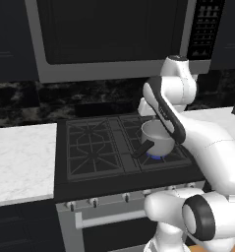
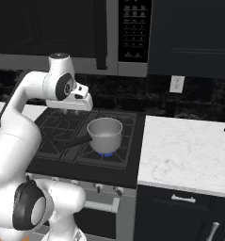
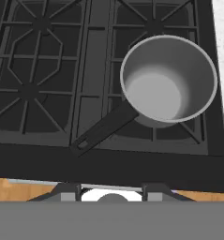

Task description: Turn off the front right burner of the stove.

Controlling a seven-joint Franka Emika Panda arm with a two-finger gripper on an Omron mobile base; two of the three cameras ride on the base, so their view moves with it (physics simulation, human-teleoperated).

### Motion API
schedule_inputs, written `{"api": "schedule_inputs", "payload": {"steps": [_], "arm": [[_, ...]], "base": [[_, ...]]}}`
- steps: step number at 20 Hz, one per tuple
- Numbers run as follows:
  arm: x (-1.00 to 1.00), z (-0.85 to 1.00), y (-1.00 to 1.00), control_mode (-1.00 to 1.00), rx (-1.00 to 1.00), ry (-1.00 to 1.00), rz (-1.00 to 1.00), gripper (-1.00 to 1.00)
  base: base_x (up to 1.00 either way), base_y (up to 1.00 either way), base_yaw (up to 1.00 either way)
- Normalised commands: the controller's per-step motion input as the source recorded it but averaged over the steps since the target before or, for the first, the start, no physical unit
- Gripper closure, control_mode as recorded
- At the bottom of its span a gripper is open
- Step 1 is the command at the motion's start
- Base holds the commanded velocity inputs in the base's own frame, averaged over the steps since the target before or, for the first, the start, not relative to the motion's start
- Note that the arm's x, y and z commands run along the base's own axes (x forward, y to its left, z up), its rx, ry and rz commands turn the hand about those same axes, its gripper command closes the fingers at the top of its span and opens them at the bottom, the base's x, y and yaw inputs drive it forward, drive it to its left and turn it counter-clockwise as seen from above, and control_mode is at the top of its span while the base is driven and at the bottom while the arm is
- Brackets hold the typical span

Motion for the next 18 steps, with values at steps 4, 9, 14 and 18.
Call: {"api": "schedule_inputs", "payload": {"steps": [4,9,14,18], "arm": [[-0.31,-0.19,-0.03,-1.0,0.0,0.0,0.0,-1.0],[-0.97,-0.78,-0.47,-1.0,0.1,0.0,-0.03,-1.0],[-1.0,-0.94,-0.92,-1.0,0.25,-0.07,-0.14,-1.0],[-1.0,-1.0,-1.0,-1.0,0.17,-0.23,-0.16,-1.0]], "base": [[0.0,0.0,0.0],[0.0,0.0,0.0],[0.0,0.0,0.0],[0.0,0.0,0.0]]}}
